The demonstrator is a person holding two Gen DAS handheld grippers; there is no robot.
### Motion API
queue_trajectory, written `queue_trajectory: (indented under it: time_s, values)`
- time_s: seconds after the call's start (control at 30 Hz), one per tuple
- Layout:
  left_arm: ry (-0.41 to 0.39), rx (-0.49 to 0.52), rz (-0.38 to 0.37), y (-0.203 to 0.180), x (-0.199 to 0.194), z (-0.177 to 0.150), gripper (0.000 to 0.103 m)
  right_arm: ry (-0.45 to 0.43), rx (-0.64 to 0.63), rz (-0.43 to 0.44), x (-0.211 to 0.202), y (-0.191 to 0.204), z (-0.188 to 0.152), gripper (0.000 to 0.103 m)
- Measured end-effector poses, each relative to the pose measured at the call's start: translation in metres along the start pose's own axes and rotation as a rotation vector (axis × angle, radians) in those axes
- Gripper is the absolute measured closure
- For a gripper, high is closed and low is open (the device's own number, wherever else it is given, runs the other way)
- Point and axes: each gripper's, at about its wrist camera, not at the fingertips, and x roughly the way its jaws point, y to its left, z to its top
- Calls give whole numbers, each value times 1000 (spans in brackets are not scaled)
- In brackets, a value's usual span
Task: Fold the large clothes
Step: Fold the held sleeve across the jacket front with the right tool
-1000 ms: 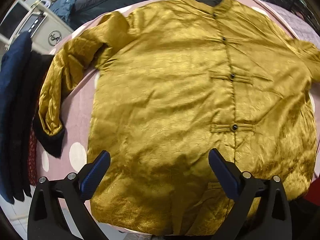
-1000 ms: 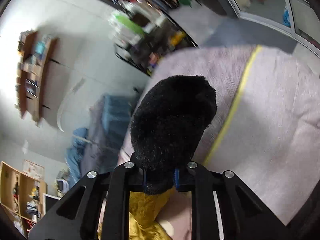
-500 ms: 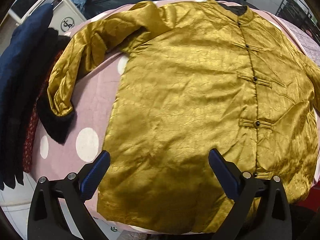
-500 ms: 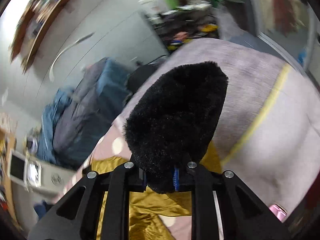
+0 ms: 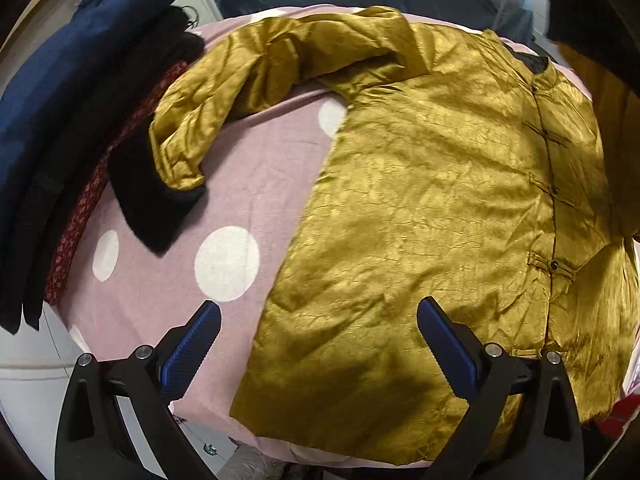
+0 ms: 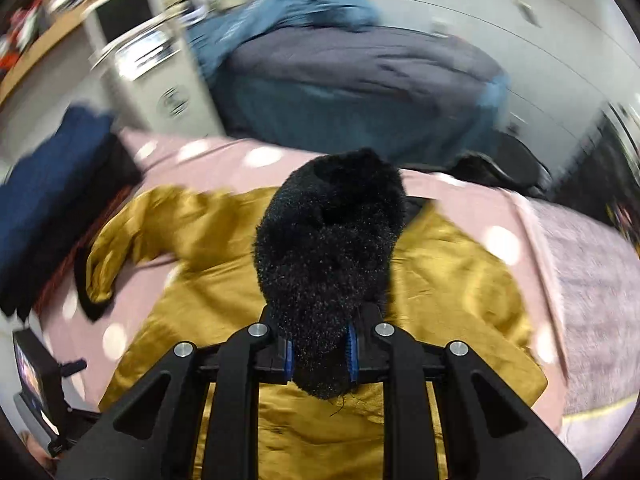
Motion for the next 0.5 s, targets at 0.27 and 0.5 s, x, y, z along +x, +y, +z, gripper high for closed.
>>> queue_trajectory:
  time_s: [0.27,0.5]
  values:
    - [-5,-123,-28,32,2,9,7,107,-251,42,59,104,-23,63]
    - [-18,-101,-67,20,6,35,7,223,-75,77,81,44,-39,40]
